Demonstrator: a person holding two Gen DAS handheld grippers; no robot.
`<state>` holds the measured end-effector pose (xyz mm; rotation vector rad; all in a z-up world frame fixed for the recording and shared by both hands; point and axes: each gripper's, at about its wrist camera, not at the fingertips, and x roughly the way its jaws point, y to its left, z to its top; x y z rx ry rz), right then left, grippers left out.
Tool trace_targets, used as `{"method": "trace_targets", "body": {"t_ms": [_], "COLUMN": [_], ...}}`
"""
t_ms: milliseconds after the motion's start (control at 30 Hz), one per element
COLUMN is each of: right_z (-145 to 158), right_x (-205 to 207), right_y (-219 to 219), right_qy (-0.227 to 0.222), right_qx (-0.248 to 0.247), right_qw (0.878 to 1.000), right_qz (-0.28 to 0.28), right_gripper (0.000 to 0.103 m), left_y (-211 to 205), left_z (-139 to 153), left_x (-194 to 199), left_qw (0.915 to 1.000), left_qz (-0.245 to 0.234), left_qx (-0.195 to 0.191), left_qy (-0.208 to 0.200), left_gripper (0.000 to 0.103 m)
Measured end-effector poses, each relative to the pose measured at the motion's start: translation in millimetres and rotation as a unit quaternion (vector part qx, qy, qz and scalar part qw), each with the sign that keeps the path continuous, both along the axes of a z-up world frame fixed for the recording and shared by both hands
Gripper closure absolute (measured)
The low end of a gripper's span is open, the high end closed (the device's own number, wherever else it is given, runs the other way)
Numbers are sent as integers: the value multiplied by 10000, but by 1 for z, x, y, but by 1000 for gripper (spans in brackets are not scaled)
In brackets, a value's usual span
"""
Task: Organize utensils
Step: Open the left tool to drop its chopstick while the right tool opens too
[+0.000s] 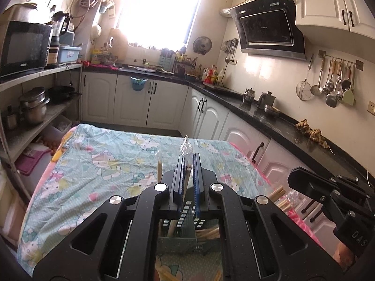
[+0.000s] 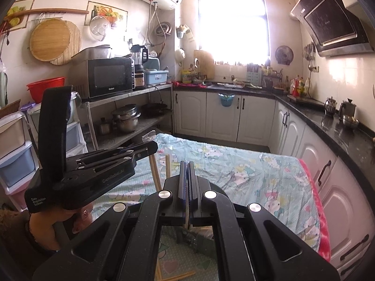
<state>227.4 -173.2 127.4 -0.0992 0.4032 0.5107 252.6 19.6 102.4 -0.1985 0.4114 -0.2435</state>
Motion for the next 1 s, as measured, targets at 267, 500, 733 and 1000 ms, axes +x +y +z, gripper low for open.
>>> {"method": "trace_targets", "body": {"t_ms": [267, 500, 733, 1000], "right_z": [-10, -9, -11, -17], "right_x": [-1, -7, -20, -32], "right_y": [-8, -20, -26, -32], "right_qy": [183, 209, 111, 140], "right_qx": [88, 214, 157, 158], "right_qw": [9998, 9993, 9992, 9990], "right_qz": [-88, -209, -342, -406], "right_gripper": [73, 53, 37, 31], "left_y": [4, 13, 31, 37], "left_z": [-9, -10, -5, -2], "left_x": [-4, -15, -36, -57], "left_qw": [9998, 9993, 9980, 9973], "left_qz": [14, 73, 208, 218], "left_qx": [-38, -214, -543, -665], "left_qy": [218, 289, 260, 228], "left_gripper": [86, 58, 21, 11]}}
